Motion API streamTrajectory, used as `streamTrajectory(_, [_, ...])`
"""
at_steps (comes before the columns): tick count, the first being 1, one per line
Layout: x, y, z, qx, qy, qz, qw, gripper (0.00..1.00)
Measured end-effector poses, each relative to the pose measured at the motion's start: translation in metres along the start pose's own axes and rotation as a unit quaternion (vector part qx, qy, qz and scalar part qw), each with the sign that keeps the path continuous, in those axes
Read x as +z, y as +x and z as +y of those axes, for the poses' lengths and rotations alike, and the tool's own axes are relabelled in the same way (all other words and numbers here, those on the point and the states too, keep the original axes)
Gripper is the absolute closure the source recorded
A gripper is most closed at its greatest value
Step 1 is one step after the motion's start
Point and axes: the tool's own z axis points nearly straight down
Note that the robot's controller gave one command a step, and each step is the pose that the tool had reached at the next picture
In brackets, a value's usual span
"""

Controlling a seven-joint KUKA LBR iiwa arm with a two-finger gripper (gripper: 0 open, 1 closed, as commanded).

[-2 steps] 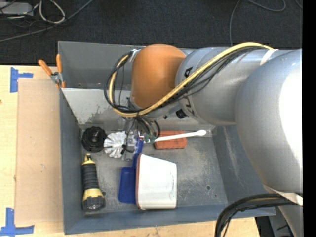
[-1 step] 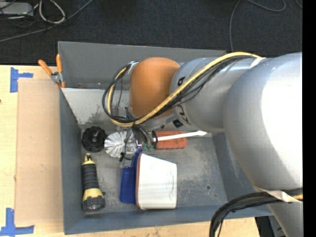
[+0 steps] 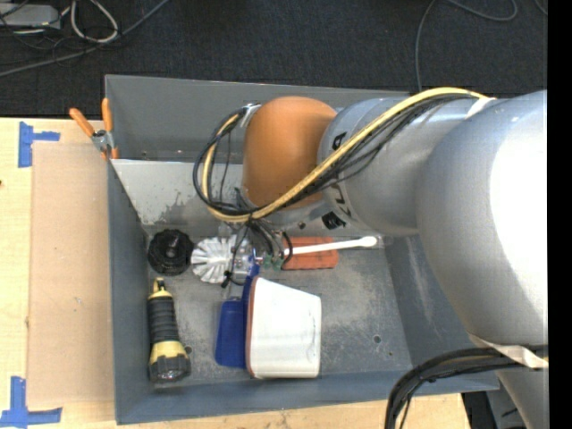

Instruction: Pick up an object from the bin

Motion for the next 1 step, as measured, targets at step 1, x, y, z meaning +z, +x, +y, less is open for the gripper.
streamTrajectory(1, [0.0427, 0.0014, -0.0056, 0.045, -0.001, -0.0017, 0.9990, 0.00])
